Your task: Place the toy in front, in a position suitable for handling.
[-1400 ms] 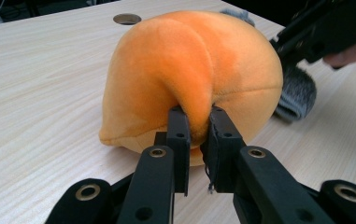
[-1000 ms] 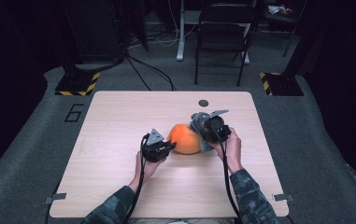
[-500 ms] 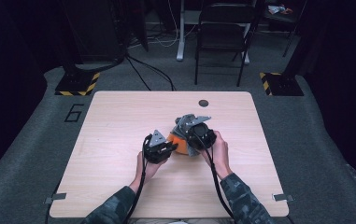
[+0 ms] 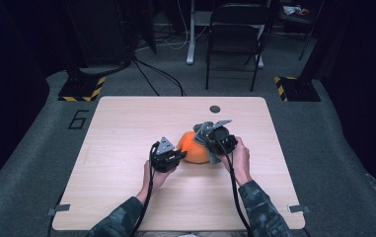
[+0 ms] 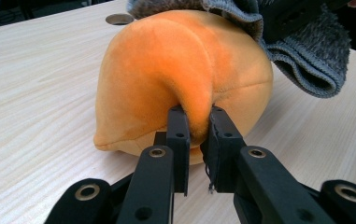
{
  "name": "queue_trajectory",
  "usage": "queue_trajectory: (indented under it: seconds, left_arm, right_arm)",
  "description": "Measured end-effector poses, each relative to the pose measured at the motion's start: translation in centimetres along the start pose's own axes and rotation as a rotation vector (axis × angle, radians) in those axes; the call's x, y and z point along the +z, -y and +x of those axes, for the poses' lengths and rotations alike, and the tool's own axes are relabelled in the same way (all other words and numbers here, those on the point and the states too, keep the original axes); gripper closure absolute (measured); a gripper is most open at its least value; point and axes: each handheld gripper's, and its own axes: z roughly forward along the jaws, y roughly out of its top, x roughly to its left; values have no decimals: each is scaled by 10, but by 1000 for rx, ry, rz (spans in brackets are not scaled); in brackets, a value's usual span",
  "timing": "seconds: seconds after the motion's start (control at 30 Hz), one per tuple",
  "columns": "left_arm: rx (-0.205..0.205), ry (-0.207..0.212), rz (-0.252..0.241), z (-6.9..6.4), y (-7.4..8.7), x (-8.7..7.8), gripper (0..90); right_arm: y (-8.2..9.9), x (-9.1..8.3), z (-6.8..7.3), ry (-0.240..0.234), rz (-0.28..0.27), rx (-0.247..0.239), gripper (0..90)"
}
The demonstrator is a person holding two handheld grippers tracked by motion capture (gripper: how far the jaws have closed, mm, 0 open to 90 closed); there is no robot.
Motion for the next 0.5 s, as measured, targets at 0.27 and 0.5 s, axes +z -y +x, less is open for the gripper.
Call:
queue_trajectory:
  seconds: [0.27,0.5]
  left_arm:
    - [-7,4,1,0,0,0,807]
    - [2,2,3,1,0,0,806]
  right_arm:
    - [11,16,-21,27,60,62,728]
    - [23,37,-31,43,132,100,728]
